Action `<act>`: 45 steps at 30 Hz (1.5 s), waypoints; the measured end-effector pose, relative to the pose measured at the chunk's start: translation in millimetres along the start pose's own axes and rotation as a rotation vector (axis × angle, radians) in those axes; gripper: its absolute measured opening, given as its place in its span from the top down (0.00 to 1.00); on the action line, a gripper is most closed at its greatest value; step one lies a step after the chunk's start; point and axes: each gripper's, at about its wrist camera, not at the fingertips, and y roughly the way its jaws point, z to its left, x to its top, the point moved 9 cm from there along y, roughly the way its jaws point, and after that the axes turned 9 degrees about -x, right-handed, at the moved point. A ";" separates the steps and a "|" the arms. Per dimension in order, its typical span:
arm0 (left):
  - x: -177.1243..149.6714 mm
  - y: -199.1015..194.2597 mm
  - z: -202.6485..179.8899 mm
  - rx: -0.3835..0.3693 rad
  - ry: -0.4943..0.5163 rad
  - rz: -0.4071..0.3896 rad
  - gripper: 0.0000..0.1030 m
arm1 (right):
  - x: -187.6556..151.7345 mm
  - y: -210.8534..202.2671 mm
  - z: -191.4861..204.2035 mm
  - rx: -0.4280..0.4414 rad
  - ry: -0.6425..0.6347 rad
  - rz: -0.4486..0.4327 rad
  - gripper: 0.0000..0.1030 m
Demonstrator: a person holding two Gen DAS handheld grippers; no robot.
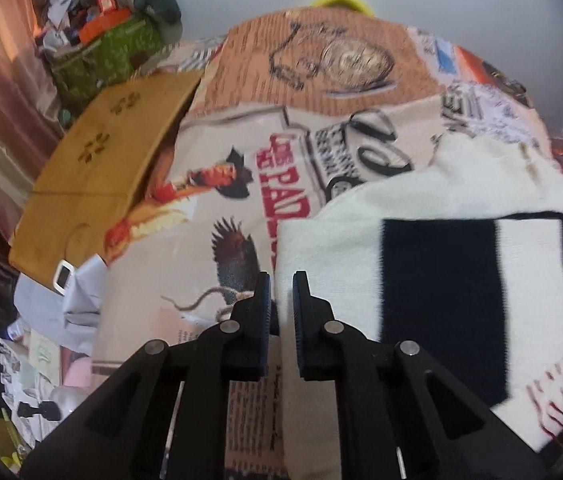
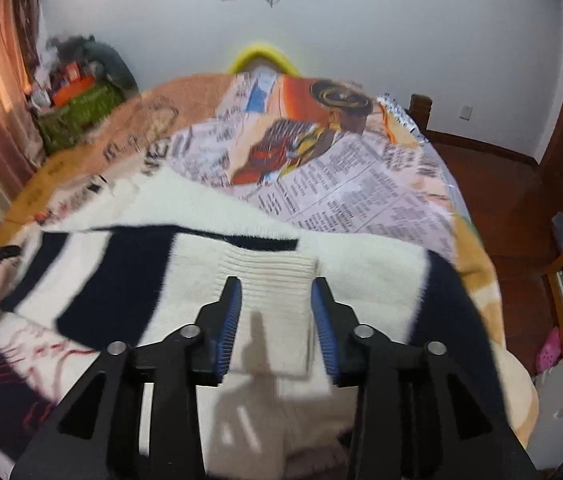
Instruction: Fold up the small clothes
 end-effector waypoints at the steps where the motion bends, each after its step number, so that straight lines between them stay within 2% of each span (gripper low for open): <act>1: 2.6 -11.1 -4.0 -0.005 0.005 -0.018 0.90 | 0.6 -8.0 -3.4 -0.001 0.009 -0.011 0.63; 3: 6.0 -26.3 -10.5 -0.009 0.015 -0.043 0.87 | 0.0 -30.1 -18.3 -0.009 0.034 -0.039 0.62; 4: 8.3 -37.3 -15.9 -0.013 0.023 -0.063 0.83 | -0.9 -38.6 -25.6 -0.016 0.046 -0.051 0.60; 6: 10.4 -52.9 -24.6 -0.019 0.036 -0.094 0.71 | -6.4 -59.6 -46.5 -0.048 0.076 -0.075 0.53; 8: 11.5 -67.3 -35.7 -0.031 0.051 -0.127 0.54 | -12.3 -72.7 -62.2 -0.077 0.098 -0.086 0.51; 9: 10.8 -75.0 -43.6 -0.040 0.064 -0.143 0.50 | -18.3 -79.7 -72.6 -0.096 0.113 -0.084 0.51; 14: 1.4 -91.6 -75.5 -0.075 0.105 -0.173 0.15 | -52.0 -88.2 -103.6 -0.146 0.179 -0.037 0.49; 17: -9.0 -92.9 -90.2 -0.091 0.113 -0.164 0.09 | -77.1 -75.8 -113.5 -0.140 0.237 0.021 0.48; 21: -25.7 -85.0 -103.7 -0.114 0.101 -0.123 0.08 | -106.4 -43.8 -115.5 -0.095 0.304 0.112 0.48; 24: -35.1 -78.6 -106.2 -0.105 0.097 -0.095 0.08 | -117.1 -24.0 -108.2 -0.074 0.316 0.143 0.49; 26: -40.8 -76.2 -107.0 -0.099 0.102 -0.087 0.08 | -117.7 -14.6 -106.6 -0.068 0.316 0.149 0.59; 28: -43.7 -75.0 -105.7 -0.091 0.108 -0.086 0.08 | -115.3 -6.2 -107.4 -0.061 0.321 0.162 0.78; 31: -47.9 -74.4 -103.1 -0.083 0.111 -0.088 0.08 | -105.7 -3.2 -114.1 -0.082 0.309 0.160 0.90; 34: -49.5 -75.0 -97.7 -0.079 0.113 -0.097 0.08 | -92.7 -18.2 -128.3 -0.158 0.266 0.108 0.91; 39: -51.6 -74.7 -90.6 -0.078 0.103 -0.115 0.08 | -35.0 -53.5 -150.1 -0.296 0.203 -0.048 0.92; 42: -53.8 -73.7 -86.3 -0.090 0.088 -0.117 0.08 | 6.9 -70.0 -138.7 -0.329 0.138 -0.139 0.92; 45: -55.8 -73.4 -80.7 -0.091 0.077 -0.120 0.08 | 46.3 -82.3 -102.5 -0.332 0.022 -0.235 0.92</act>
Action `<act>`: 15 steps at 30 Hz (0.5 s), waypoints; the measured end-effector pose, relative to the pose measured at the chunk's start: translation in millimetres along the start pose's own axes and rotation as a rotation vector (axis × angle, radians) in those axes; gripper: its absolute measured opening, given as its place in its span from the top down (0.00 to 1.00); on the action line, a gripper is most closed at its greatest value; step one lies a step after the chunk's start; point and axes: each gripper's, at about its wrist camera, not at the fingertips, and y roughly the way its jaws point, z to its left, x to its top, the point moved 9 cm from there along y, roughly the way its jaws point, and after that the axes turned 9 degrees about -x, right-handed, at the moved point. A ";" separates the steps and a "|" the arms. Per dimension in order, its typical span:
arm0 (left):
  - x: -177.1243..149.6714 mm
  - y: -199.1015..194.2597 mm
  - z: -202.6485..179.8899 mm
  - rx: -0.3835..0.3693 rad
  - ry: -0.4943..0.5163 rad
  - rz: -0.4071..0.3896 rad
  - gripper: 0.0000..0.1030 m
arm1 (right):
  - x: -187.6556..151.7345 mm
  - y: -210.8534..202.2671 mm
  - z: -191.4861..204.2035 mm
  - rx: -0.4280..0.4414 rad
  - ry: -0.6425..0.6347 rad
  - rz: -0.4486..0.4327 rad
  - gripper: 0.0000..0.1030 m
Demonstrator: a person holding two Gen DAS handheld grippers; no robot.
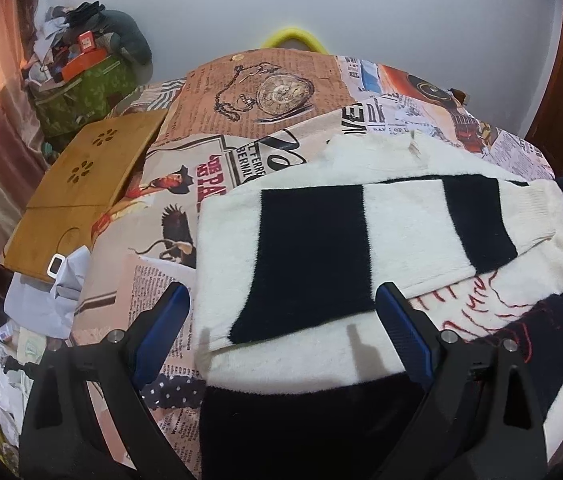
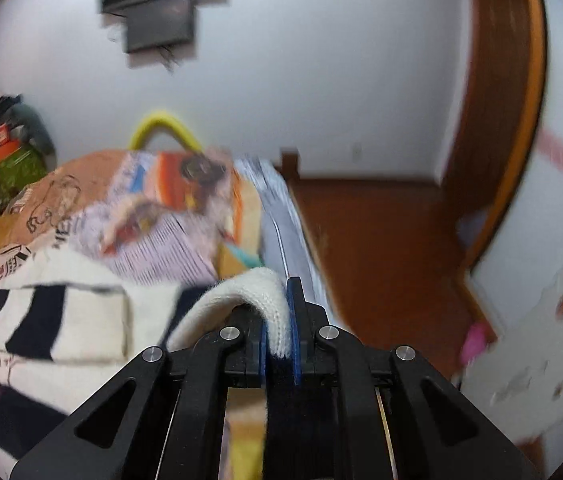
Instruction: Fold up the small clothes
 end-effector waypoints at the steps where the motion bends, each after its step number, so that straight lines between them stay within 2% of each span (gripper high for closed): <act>1: -0.2 0.1 1.5 0.002 -0.002 0.000 0.08 | 11.7 -4.2 14.7 0.016 -0.031 -0.030 0.92; 4: -2.5 -1.1 9.6 0.009 -0.016 -0.001 0.08 | 34.2 -14.6 71.0 0.108 -0.116 -0.099 0.92; 8: -6.0 -2.5 22.0 0.015 -0.046 0.001 0.08 | 26.9 -19.8 156.4 0.265 -0.215 -0.098 0.92; 11: -8.9 -3.7 30.3 0.021 -0.067 0.005 0.08 | -8.1 -10.1 217.0 0.384 -0.284 -0.019 0.92; 15: -10.9 -6.2 36.9 0.031 -0.084 0.006 0.08 | -75.8 10.7 266.5 0.464 -0.378 0.170 0.90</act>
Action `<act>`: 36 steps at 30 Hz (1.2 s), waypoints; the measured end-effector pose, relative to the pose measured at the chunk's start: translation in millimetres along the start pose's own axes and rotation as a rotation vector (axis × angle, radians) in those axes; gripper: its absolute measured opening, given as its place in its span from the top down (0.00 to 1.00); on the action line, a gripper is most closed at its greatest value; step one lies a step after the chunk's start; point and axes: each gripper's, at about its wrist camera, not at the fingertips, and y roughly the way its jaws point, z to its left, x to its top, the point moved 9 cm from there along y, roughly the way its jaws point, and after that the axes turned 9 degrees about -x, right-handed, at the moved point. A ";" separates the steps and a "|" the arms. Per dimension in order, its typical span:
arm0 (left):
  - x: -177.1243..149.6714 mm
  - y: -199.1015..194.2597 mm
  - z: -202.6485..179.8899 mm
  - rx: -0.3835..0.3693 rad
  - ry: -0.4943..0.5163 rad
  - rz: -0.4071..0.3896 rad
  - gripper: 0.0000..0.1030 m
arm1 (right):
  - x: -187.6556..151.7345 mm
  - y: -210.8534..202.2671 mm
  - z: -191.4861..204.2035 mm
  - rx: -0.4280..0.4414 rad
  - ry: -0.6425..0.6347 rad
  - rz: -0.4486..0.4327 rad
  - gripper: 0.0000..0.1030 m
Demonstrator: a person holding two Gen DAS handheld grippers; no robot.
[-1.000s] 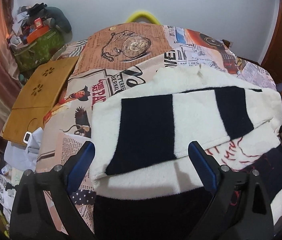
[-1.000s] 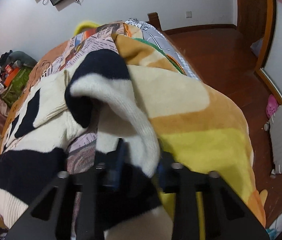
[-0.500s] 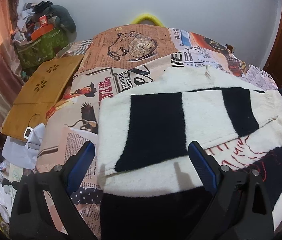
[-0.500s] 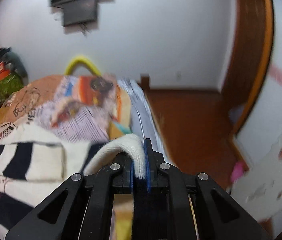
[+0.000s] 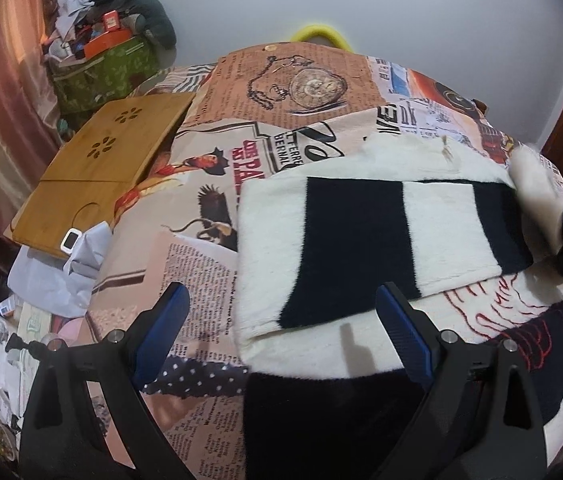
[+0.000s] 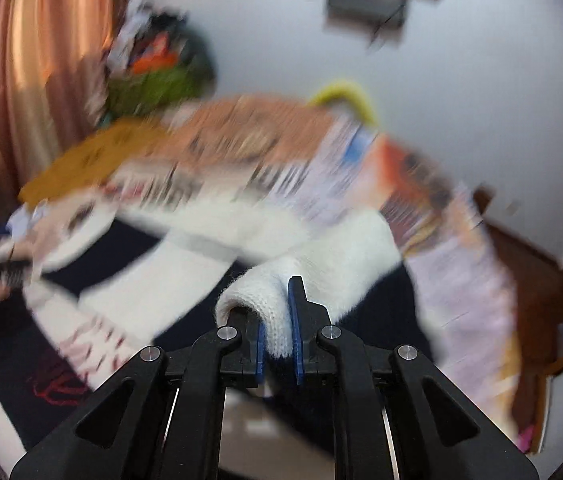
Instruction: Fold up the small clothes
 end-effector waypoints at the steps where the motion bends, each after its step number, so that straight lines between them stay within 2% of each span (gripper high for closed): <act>1: 0.0 -0.8 1.0 0.004 0.000 0.000 0.08 | -12.3 8.6 5.9 0.008 -0.011 0.044 0.89; 3: 1.0 -2.0 1.3 0.017 0.009 -0.002 0.08 | -32.7 11.4 8.5 0.012 -0.023 0.098 0.89; 5: 2.8 -3.2 -1.0 0.032 0.026 -0.007 0.08 | -43.0 0.6 4.1 0.031 -0.012 0.091 0.85; 6: 4.2 -3.6 -3.0 0.037 0.034 -0.010 0.08 | -46.0 -8.4 -1.0 0.045 0.006 0.085 0.78; 7: 5.7 -4.0 -5.1 0.039 0.039 -0.014 0.08 | -49.2 -15.6 -6.1 0.057 0.030 0.082 0.62; 9: 8.5 -4.2 -10.9 0.033 0.046 -0.020 0.08 | -52.8 -35.9 -22.6 0.066 0.107 0.051 0.42; 10: 10.1 -3.8 -15.3 0.027 0.048 -0.022 0.08 | -56.3 -44.9 -31.1 0.073 0.139 0.033 0.40; 12: 13.3 -3.4 -21.7 0.019 0.049 -0.028 0.08 | -60.6 -59.6 -53.4 0.063 0.211 0.008 0.40; 16: 18.9 -3.3 -34.5 0.001 0.047 -0.033 0.08 | -79.7 -75.5 -109.0 -0.019 0.362 -0.014 0.38; 21: 22.8 -4.8 -52.4 -0.028 0.046 -0.028 0.08 | -117.6 -53.8 -165.0 -0.076 0.571 0.073 0.37; 26: 20.7 -6.9 -65.5 -0.025 0.087 -0.023 0.08 | -141.2 -26.2 -171.7 0.012 0.712 0.127 0.37; 33: 15.1 -4.9 -71.6 -0.031 0.100 -0.009 0.08 | -139.9 2.2 -163.3 0.083 0.743 0.171 0.37; 35: 13.2 -3.6 -71.2 -0.036 0.096 -0.006 0.08 | -137.4 4.3 -164.0 0.079 0.746 0.175 0.39; 36: 12.3 -2.6 -70.7 -0.038 0.092 -0.004 0.08 | -137.3 4.4 -164.3 0.063 0.744 0.179 0.47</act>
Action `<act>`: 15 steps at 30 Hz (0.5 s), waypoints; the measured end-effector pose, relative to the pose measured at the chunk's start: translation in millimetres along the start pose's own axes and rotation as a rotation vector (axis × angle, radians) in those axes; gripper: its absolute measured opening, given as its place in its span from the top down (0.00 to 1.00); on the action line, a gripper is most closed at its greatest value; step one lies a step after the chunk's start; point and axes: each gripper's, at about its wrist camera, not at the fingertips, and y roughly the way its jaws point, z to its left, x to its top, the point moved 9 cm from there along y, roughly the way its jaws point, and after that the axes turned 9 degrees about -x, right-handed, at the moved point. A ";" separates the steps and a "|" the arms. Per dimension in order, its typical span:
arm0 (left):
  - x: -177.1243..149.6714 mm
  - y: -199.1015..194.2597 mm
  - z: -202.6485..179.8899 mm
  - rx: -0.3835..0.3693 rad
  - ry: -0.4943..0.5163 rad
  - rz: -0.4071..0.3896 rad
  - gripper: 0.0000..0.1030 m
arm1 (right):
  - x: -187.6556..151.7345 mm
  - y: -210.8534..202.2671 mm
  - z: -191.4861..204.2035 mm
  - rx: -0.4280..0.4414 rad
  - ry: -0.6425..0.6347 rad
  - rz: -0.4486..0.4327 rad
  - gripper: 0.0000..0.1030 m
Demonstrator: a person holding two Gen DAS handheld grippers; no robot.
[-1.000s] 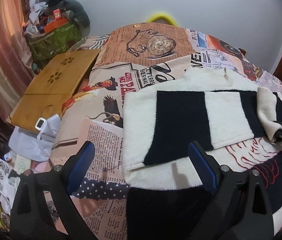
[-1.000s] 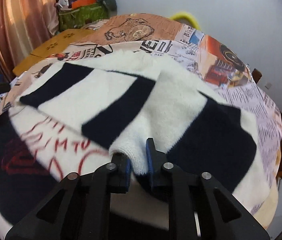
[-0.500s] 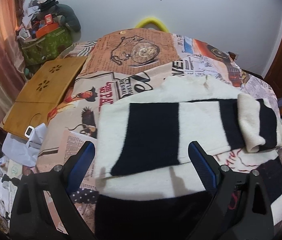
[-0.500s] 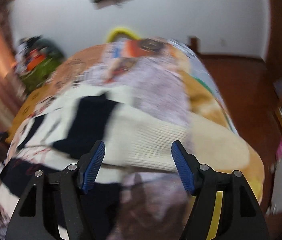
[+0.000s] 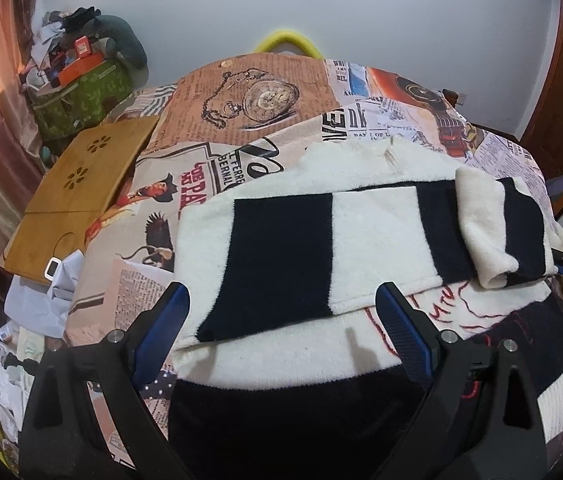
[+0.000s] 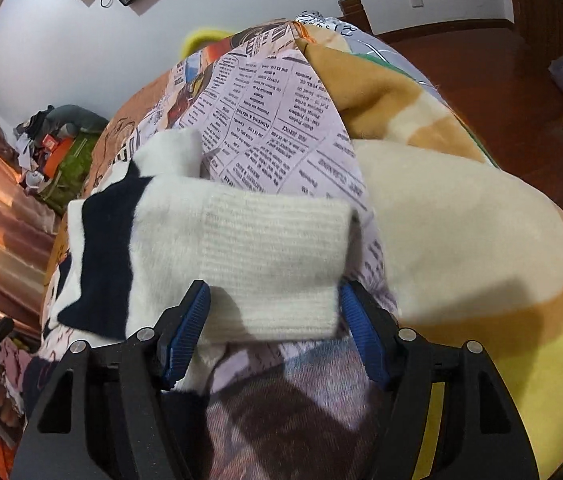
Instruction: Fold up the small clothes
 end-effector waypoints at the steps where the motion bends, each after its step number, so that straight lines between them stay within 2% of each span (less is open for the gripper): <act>1: -0.8 0.8 0.5 -0.003 -0.003 0.001 0.08 | -0.7 -4.9 -2.6 -0.028 -0.004 -0.003 0.60; 2: -1.7 1.0 1.2 -0.006 -0.007 0.001 0.08 | -0.8 -5.1 -4.3 -0.053 -0.009 -0.005 0.67; 3: -2.3 0.8 2.2 -0.008 -0.011 -0.002 0.08 | -1.1 -6.1 -4.6 -0.063 -0.017 -0.005 0.81; 4: -2.4 0.4 3.0 -0.009 -0.011 -0.004 0.08 | -1.5 -8.2 -3.6 -0.050 -0.021 -0.005 0.86; 11: -7.0 -5.7 17.2 0.011 -0.008 -0.026 0.08 | 15.2 -52.1 13.0 -0.033 -0.060 -0.127 0.92; 15: -10.1 -6.7 27.9 0.023 -0.015 -0.032 0.08 | 39.4 -95.3 54.2 0.012 -0.131 -0.234 0.93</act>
